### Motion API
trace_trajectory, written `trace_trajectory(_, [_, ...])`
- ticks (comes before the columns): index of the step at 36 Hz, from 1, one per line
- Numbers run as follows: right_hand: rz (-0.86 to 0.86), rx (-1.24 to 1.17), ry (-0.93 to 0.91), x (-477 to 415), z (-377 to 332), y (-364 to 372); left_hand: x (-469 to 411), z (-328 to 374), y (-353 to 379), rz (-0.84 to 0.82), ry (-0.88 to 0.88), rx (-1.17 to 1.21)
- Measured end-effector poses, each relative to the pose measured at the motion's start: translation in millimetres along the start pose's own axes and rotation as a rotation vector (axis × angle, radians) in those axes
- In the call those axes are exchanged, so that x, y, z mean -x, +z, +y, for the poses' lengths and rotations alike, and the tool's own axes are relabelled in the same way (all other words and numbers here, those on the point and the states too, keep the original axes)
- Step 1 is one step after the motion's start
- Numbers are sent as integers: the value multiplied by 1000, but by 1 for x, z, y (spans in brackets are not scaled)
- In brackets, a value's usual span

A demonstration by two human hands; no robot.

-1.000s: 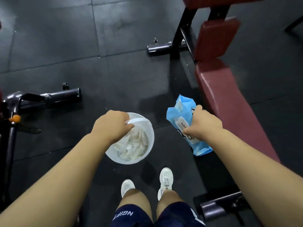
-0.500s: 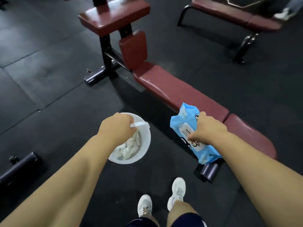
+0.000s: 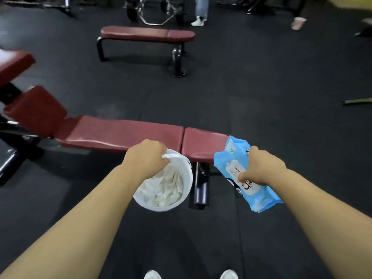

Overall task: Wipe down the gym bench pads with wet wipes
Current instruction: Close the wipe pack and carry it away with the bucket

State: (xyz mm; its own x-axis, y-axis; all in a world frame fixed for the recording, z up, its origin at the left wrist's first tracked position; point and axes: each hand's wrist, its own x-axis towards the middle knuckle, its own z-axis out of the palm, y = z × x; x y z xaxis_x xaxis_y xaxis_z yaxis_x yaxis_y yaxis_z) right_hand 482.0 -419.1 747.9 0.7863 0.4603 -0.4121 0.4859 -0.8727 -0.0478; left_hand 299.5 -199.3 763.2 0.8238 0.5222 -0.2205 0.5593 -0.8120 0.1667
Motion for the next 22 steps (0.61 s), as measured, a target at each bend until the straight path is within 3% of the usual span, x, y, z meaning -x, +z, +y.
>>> trace_trajectory(11, [25, -67, 274, -14, 246, -35, -93, 241, -1, 26, 197, -8])
trace_trajectory(22, [4, -187, 530, -46, 427, -53, -191, 462, 13, -37, 477, -49])
